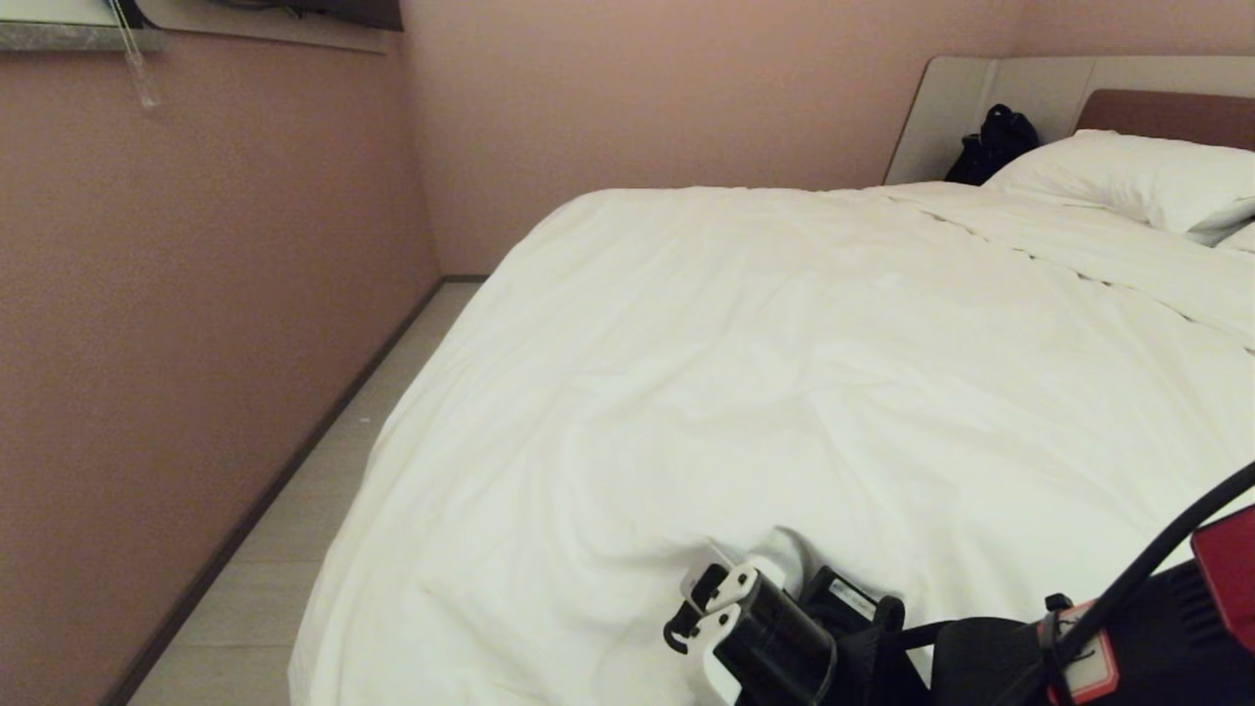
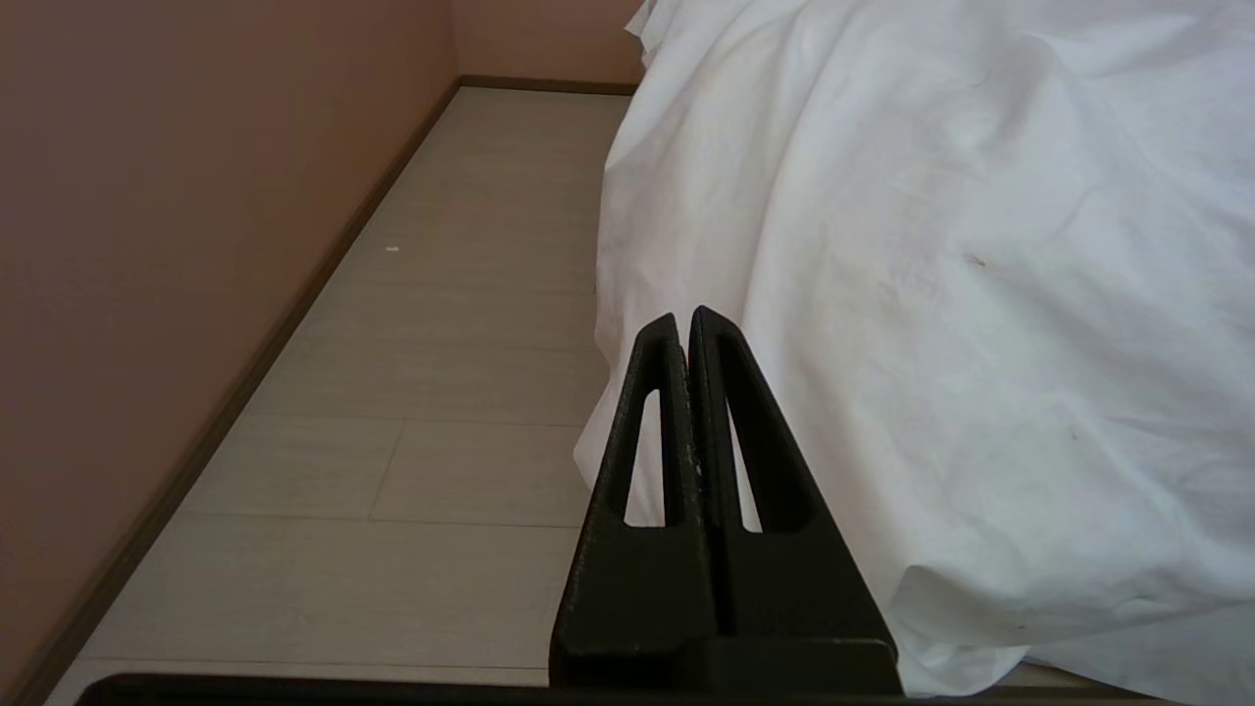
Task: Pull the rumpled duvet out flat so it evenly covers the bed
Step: Flatten the corners of the folded blanket
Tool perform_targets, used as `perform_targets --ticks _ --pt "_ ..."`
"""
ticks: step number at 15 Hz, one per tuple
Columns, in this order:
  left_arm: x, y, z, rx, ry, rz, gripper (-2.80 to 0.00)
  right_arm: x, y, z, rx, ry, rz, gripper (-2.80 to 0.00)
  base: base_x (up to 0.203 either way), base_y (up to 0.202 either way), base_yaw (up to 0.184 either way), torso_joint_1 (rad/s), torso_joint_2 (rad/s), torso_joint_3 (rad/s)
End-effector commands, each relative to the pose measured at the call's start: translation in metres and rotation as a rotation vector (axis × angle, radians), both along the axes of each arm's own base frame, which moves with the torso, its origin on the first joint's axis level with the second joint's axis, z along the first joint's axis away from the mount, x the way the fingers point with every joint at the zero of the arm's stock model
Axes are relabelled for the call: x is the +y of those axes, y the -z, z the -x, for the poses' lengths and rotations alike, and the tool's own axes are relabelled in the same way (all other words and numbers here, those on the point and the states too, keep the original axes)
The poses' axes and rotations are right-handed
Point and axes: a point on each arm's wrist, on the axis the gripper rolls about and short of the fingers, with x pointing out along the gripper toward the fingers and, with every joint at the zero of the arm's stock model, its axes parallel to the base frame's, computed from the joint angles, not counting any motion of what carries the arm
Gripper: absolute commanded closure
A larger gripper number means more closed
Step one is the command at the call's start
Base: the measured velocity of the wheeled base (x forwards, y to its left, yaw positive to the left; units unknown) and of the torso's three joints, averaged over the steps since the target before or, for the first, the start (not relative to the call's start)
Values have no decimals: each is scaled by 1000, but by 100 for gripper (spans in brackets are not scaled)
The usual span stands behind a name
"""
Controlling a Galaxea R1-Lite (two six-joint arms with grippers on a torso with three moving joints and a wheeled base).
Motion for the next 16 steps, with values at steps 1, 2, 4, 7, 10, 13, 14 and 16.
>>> perform_targets --ticks 1,2,4,7,10,13,14,16 --pt "0 0 0 -1 0 1 0 -1 2 1 2 0 2 0 0 0 0 0 0 0" --pt "0 0 0 -1 0 1 0 1 5 0 9 4 0 0 0 0 0 0 0 0" --pt "0 0 0 -1 0 1 0 0 6 1 14 7 -1 0 0 0 0 0 0 0" --pt "0 0 0 -1 0 1 0 0 5 1 11 7 -9 -280 0 0 0 0 0 0" --pt "0 0 0 -1 0 1 0 0 3 1 8 7 -10 -280 0 0 0 0 0 0" --pt "0 0 0 -1 0 1 0 1 4 0 9 7 -9 -280 0 0 0 0 0 0" --pt "0 0 0 -1 0 1 0 1 3 0 8 6 -8 -280 0 0 0 0 0 0" --pt "0 0 0 -1 0 1 0 2 5 0 9 5 -9 -280 0 0 0 0 0 0"
